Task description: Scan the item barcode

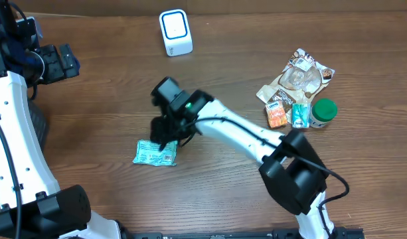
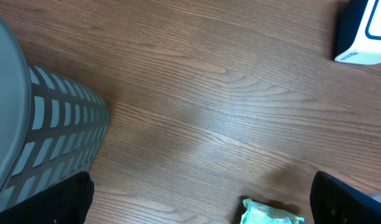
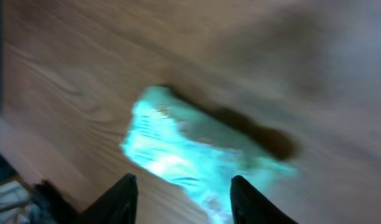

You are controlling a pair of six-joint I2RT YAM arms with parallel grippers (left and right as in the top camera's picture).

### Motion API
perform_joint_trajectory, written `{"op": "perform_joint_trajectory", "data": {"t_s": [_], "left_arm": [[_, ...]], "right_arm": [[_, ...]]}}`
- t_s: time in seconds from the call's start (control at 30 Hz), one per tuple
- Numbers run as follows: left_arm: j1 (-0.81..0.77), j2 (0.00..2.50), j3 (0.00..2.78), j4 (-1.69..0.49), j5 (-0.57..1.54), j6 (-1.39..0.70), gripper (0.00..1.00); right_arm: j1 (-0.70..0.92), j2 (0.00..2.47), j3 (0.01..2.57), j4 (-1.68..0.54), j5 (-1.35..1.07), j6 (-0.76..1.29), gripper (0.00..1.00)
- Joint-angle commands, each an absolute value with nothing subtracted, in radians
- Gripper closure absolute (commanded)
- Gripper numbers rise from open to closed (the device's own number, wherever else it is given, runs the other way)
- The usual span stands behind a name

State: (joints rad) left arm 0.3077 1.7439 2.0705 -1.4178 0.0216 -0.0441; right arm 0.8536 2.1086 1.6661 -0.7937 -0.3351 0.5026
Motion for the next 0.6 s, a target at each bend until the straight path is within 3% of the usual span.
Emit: {"op": "perform_joint_trajectory", "data": {"t_s": [0.0, 0.13, 0.57], "left_arm": [[0.307, 1.741, 2.078, -1.417, 0.018, -0.022, 0.0], [0.307, 1.741, 2.078, -1.417, 0.018, -0.022, 0.0], [0.307, 1.741, 2.078, -1.417, 0.018, -0.022, 0.0]], "right_arm": [[0.891, 2.104, 1.619, -0.783, -0.318, 0.679, 0.59], [0.912, 2.104, 1.578, -0.788, -0.343, 0.715, 0.64], [0.92, 2.104, 1.51, -0.777, -0.381, 0.766, 0.64]]}}
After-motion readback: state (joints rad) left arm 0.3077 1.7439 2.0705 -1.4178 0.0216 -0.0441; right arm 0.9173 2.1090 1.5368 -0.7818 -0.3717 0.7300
